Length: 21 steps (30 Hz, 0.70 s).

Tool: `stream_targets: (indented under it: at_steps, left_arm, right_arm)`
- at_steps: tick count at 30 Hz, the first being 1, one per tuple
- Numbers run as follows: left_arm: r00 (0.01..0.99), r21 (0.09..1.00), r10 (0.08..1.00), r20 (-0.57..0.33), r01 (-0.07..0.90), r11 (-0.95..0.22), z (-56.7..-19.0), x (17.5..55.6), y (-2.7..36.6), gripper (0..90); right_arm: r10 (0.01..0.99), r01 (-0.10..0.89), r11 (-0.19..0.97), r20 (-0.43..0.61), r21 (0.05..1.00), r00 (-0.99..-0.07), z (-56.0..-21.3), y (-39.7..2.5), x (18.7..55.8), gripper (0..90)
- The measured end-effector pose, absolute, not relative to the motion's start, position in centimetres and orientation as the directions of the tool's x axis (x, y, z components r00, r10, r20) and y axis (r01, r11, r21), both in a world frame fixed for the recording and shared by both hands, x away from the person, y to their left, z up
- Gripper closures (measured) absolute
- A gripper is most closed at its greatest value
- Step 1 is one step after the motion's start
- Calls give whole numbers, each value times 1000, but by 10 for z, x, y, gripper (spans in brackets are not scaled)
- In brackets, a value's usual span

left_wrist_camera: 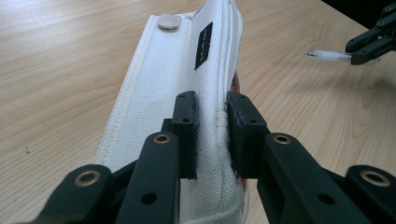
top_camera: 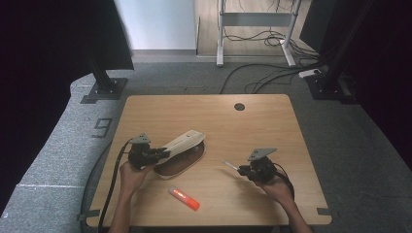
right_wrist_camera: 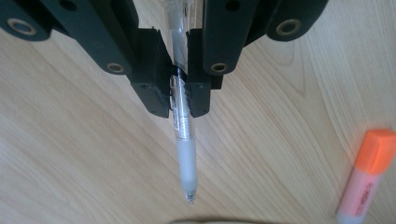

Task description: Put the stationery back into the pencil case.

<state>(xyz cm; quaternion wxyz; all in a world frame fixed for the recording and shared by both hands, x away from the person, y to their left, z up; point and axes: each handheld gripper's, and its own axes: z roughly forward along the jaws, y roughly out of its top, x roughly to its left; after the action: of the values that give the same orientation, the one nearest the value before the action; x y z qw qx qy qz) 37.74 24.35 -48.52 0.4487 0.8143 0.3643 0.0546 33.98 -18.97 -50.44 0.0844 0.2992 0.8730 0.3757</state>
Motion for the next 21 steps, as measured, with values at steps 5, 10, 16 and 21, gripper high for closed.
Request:
stream_targets:
  at_steps: [5, 10, 16, 21]
  left_arm:
    - [728, 772, 643, -238, 544, -330, -485, 377, 243, 749]
    - [728, 773, 643, -238, 543, -328, -485, 377, 244, 750]
    - [727, 773, 645, -238, 543, -327, -484, 377, 243, 750]
    - [728, 774, 644, -236, 541, -329, -484, 377, 243, 750]
  right_arm:
    - [579, 460, 536, 87, 708, -810, -498, -180, 349, 782]
    - [577, 461, 538, 91, 706, -812, -494, -171, 359, 782]
    - [572, 463, 543, 94, 700, -815, -492, -162, 367, 781]
    - [561, 452, 551, 90, 701, -823, -490, -151, 374, 781]
